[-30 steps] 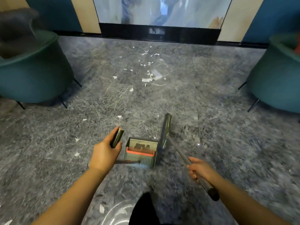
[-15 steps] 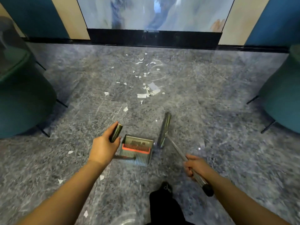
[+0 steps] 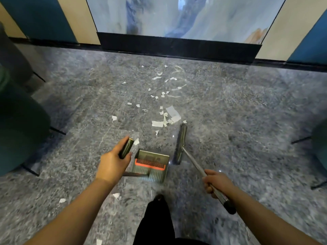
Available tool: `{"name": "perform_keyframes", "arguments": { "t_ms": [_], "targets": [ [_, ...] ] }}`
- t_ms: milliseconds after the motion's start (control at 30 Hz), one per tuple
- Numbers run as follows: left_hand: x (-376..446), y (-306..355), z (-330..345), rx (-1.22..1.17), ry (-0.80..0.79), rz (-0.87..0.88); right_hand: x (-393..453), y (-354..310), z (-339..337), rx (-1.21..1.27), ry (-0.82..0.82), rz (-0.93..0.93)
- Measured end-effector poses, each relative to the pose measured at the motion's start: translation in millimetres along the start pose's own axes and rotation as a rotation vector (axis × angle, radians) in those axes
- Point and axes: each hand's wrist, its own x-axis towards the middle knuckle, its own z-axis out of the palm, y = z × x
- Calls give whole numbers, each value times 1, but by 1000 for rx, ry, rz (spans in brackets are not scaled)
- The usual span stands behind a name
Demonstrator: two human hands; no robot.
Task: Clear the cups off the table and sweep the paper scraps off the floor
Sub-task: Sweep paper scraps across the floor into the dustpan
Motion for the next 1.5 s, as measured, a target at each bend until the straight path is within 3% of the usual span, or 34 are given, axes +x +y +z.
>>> {"name": "perform_keyframes", "arguments": {
  "t_ms": [600,933,1200,1300,1500],
  "targets": [
    [349,25,78,72,-158,-1,248,-263,-37,-104,65,124],
    [487,50,104,30,-286,-77,399,-391,-80,-253,121,216],
    [535,58,106,77,-273,-54,500,-426,-78,-599,44,306],
    [544,53,101,129,-278,-72,518,-422,-64,-598,25,357],
    [544,50,104,125,-275,-74,526,-398,-17,-650,-131,238]
  ]
}}
